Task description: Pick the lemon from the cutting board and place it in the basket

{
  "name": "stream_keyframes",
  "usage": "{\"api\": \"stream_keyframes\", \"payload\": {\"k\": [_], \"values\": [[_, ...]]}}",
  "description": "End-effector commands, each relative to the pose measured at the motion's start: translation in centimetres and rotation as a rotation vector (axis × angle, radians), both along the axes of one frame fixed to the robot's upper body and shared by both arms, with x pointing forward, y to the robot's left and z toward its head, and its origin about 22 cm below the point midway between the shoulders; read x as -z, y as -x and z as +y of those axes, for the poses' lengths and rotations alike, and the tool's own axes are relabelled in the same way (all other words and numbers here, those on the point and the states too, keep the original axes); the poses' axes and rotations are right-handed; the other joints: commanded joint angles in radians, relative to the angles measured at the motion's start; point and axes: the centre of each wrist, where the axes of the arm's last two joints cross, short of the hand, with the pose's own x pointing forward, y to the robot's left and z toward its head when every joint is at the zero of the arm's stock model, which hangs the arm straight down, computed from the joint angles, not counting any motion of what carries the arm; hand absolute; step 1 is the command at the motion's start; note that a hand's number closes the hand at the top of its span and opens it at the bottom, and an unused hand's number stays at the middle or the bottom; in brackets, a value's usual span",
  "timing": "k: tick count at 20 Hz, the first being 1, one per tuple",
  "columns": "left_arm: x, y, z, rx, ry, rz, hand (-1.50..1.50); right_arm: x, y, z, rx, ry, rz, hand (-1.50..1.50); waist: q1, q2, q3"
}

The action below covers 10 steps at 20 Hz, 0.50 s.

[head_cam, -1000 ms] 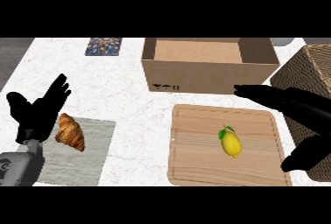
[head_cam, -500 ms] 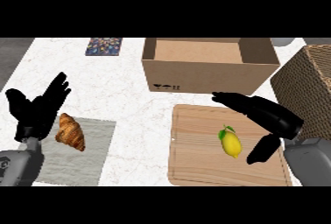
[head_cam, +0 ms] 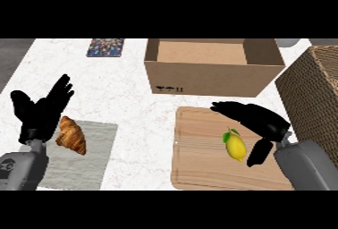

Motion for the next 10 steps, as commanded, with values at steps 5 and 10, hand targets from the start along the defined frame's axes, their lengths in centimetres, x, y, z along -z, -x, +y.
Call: {"api": "stream_keyframes", "payload": {"k": [5,10], "values": [[0.7,0.0,2.3,-0.007,-0.003,0.010,0.00,0.1,-0.5,-1.5,-0.008,-0.019,-0.004,-1.50,-0.002,0.000,0.000],[-0.9,0.2,0.3,0.006,-0.003,-0.022,0.00,1.2,-0.3,-0.8,-0.073,-0.044,0.060,-1.50,0.001,0.000,0.000]]}}
